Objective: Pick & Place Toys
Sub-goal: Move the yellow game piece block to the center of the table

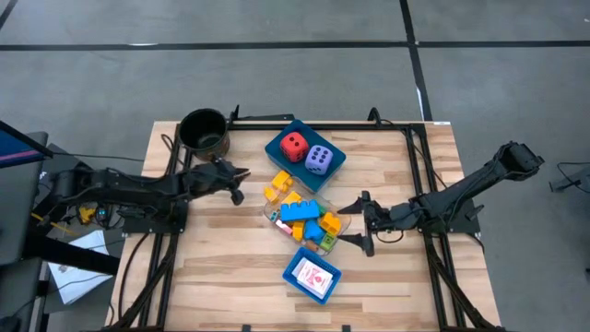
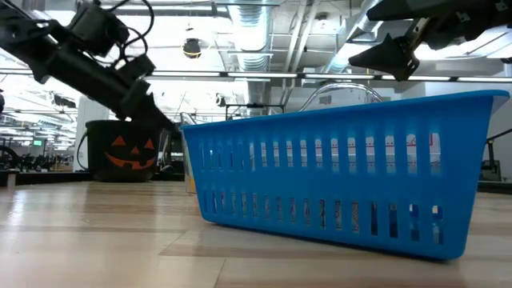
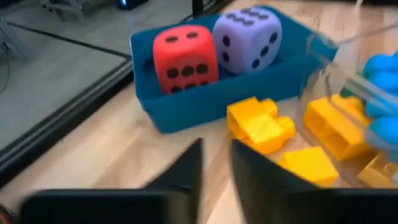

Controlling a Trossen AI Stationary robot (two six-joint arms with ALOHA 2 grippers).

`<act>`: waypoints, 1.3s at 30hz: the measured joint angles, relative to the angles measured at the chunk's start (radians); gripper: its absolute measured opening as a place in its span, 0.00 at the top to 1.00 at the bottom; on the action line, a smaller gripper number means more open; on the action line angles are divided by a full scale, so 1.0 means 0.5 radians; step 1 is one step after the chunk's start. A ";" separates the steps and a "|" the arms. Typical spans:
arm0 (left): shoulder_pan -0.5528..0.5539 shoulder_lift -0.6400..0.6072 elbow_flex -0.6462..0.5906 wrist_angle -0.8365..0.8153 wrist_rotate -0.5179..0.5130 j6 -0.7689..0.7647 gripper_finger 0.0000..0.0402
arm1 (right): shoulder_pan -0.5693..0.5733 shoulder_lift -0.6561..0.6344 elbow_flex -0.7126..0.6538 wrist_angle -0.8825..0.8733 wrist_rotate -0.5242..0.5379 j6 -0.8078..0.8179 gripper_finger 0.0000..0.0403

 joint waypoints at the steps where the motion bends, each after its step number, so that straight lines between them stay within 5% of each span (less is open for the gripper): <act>1: 0.012 0.036 -0.008 0.024 0.010 0.000 0.89 | 0.000 0.000 0.000 0.000 0.000 0.000 0.09; 9: 0.095 0.689 -0.019 0.740 0.299 0.022 0.99 | -0.001 0.001 0.000 -0.014 0.000 -0.015 0.09; 18: 0.275 1.335 0.337 0.821 0.630 0.070 1.00 | -0.001 0.002 0.000 -0.059 -0.001 -0.021 0.09; 30: 0.270 1.417 0.433 0.799 0.990 0.069 1.00 | 0.027 0.002 0.000 -0.096 -0.002 -0.020 0.09; 39: 0.270 1.417 0.432 0.774 1.009 0.075 1.00 | 0.024 0.002 0.000 -0.095 -0.001 -0.019 0.09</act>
